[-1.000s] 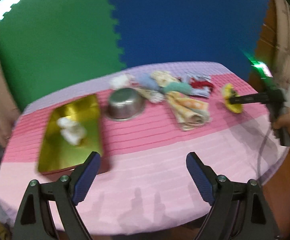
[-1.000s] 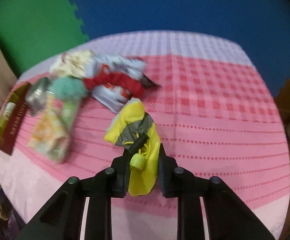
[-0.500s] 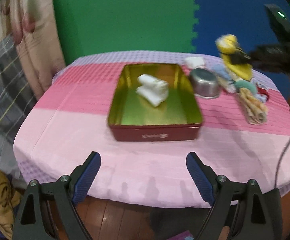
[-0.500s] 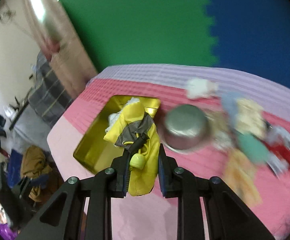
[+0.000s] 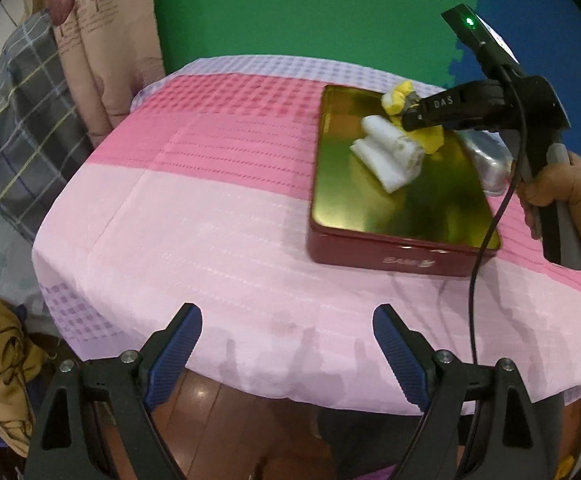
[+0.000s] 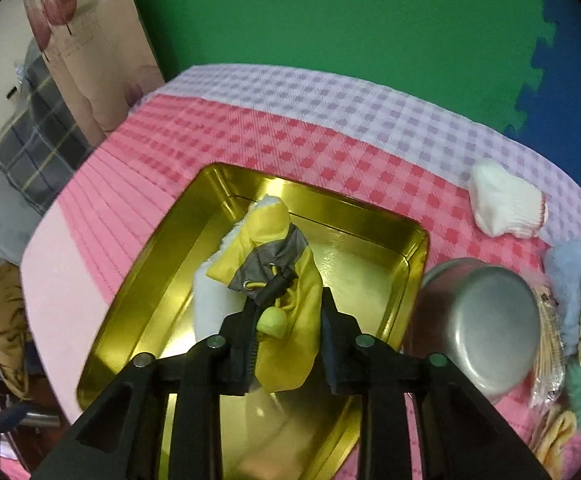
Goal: Organize soft objects
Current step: 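Lower the yellow slipper into the gold tin and open the right tool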
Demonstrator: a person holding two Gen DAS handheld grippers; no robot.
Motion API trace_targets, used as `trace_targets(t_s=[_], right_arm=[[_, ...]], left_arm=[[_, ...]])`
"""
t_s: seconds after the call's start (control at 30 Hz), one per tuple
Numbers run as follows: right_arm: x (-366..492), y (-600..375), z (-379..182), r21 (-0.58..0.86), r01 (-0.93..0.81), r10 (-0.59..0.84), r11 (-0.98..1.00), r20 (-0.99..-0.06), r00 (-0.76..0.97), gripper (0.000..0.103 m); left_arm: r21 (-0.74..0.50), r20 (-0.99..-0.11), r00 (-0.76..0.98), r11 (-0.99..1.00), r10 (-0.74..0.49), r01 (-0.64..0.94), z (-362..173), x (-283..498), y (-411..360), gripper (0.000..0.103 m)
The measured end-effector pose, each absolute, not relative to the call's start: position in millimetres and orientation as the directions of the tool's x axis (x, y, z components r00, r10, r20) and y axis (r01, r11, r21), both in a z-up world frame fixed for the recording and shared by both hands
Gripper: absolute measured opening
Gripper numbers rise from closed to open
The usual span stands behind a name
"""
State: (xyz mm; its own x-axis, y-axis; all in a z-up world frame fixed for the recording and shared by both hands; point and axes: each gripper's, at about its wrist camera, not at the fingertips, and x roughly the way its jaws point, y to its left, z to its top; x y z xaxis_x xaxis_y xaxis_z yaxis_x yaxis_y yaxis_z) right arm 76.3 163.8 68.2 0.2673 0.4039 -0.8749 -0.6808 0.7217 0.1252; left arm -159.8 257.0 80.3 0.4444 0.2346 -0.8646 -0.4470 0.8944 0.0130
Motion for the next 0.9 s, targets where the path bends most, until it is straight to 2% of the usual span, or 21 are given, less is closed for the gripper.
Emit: trace_targets(t_s=[0.1,0.17,0.27,0.43,0.57,0.63,0.73,0.9], right_arm=[[79,166,63,0.13,-0.667,0.403,0.734,-0.874,0.273,0.035],[80,165,66,0.133,-0.659,0.418,0.74,-0.859,0.295,0.052],[72,157,83,0.147,-0.659,0.47,0.738,-0.813,0.345,0.064],[45,115,120,0.191,-0.659,0.574,0.727,-0.695,0.433,0.066],[6,51,139,0.155,-0.648,0.587,0.746,-0.612,0.53,0.08],[-12,7,141,0.122,-0.617,0.557,0.778,-0.589,0.585,0.081],[-36,-68,132,0.055,-0.518,0.448,0.854,-0.584,0.677,0.09],[-42,-196,99,-0.117,-0.274,0.135,0.955,-0.649,0.749,0.091]], left_arm=[[0.019,-0.867,0.435,0.888,0.243,-0.459,78,-162,264,0.09],[0.014,-0.866,0.437,0.886,0.242,-0.463,79,-163,266,0.09],[0.024,-0.862,0.439,0.885,0.254,-0.465,81,-163,263,0.09],[0.04,-0.851,0.45,0.889,0.269,-0.456,85,-165,252,0.09],[0.058,-0.841,0.465,0.899,0.278,-0.434,91,-165,238,0.09],[0.052,-0.837,0.48,0.91,0.265,-0.411,94,-165,229,0.09],[0.011,-0.832,0.523,0.947,0.187,-0.32,101,-163,204,0.09],[-0.061,-0.83,0.558,0.991,0.016,-0.119,111,-148,146,0.09]])
